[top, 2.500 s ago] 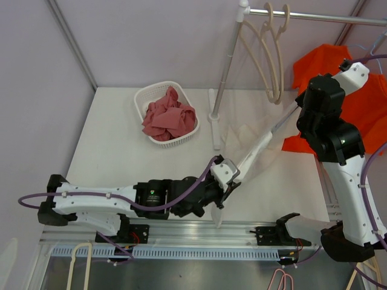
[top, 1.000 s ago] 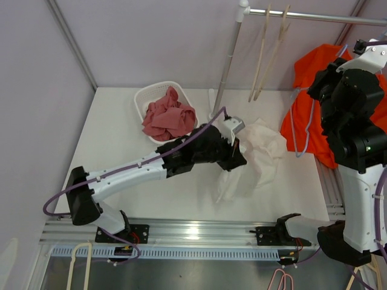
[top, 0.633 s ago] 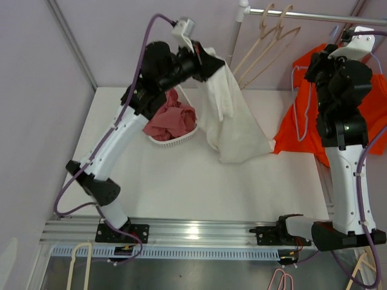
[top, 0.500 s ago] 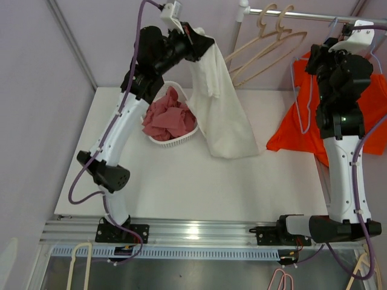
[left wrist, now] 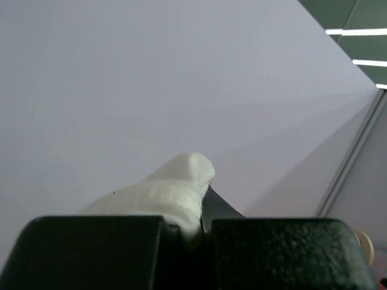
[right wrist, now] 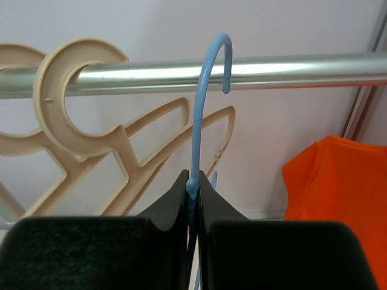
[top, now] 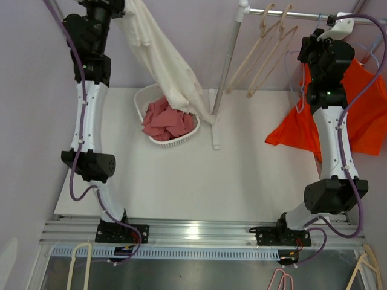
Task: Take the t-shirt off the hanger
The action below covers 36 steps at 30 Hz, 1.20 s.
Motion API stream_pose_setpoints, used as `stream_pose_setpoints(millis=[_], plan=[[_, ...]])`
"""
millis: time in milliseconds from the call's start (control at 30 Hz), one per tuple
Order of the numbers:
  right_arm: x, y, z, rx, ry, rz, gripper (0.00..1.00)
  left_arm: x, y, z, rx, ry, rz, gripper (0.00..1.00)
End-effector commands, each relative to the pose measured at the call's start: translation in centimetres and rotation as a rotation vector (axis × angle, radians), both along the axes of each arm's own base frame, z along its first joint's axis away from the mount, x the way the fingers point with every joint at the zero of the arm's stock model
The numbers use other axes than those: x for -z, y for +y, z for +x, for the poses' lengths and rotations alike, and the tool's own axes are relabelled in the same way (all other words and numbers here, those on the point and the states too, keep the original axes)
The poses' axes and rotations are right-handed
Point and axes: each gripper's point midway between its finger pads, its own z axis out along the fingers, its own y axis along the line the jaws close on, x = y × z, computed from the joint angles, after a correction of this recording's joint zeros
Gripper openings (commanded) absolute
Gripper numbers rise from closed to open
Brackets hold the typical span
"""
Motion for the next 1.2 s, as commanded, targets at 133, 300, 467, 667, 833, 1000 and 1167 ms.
stream_pose_setpoints(millis=[133,300,467,667,833,1000,1167], plan=[[-6.1,0.2,0.6,-0.015,-0.218,-0.017,0.00,0.5,1.3,-3.2,0.089,-0.059,-0.026,0.01],[-7.8,0.0,0.7,0.001,-0.274,-0.047,0.00,10.2,-2.3,0.3,0.257,0.127,-0.024,0.01],[-8.6,0.0,0.9,-0.008,-0.302,-0.071,0.00,11.9,-4.8,0.1,0.273,0.166,0.035,0.01],[-7.6,0.0,3.0,-0.036,-0.270,-0.079,0.00,13.9,-6.7,0.0,0.306,0.229,0.065,0.01],[-5.7,0.0,4.8,-0.045,-0.236,-0.078,0.00,12.2,-8.5,-1.5,0.327,0.225,0.136,0.01],[-3.8,0.0,6.3,-0.061,-0.201,-0.074,0.00,13.5,-10.1,-2.9,0.355,0.274,0.121,0.01],[-2.7,0.4,6.7,-0.091,-0.176,-0.073,0.00,25.5,-11.0,1.0,0.372,0.706,-0.008,0.01]])
